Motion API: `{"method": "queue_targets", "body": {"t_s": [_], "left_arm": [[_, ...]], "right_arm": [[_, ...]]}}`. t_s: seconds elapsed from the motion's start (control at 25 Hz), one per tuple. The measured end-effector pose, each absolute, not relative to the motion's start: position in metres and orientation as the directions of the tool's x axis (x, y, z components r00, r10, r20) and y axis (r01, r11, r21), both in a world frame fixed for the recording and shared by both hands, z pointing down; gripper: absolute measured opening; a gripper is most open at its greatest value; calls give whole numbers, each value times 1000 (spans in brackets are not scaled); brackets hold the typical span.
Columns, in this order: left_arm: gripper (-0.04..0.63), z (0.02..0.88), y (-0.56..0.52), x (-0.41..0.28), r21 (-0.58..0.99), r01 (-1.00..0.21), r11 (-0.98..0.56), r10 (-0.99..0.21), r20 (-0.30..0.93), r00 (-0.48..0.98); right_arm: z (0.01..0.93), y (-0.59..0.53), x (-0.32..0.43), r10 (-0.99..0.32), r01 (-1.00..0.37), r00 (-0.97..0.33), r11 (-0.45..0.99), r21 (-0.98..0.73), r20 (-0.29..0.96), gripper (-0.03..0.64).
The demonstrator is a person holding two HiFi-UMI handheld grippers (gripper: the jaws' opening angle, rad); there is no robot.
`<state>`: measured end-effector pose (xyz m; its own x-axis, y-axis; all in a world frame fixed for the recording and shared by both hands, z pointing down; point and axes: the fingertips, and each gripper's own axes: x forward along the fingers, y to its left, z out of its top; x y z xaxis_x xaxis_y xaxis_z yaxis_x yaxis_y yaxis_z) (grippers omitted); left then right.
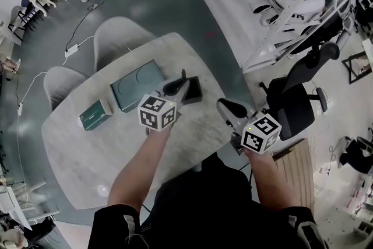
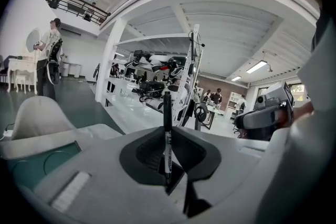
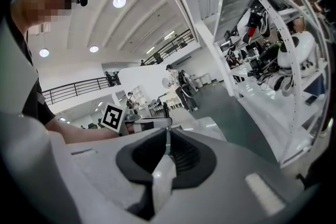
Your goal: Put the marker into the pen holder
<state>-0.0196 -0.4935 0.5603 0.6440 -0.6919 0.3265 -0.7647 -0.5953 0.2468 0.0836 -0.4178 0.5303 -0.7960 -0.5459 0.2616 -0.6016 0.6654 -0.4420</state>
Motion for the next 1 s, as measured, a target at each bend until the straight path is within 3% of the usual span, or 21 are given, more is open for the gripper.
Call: {"method": "queue_targets", "body": {"t_s": [1.0], "left_arm": [[46,659,-497,-5,188,-766,-615,-529,621,578]], "right_arm": [[550,-403,103,-548,-625,-778,625,-468,307,26]]}}
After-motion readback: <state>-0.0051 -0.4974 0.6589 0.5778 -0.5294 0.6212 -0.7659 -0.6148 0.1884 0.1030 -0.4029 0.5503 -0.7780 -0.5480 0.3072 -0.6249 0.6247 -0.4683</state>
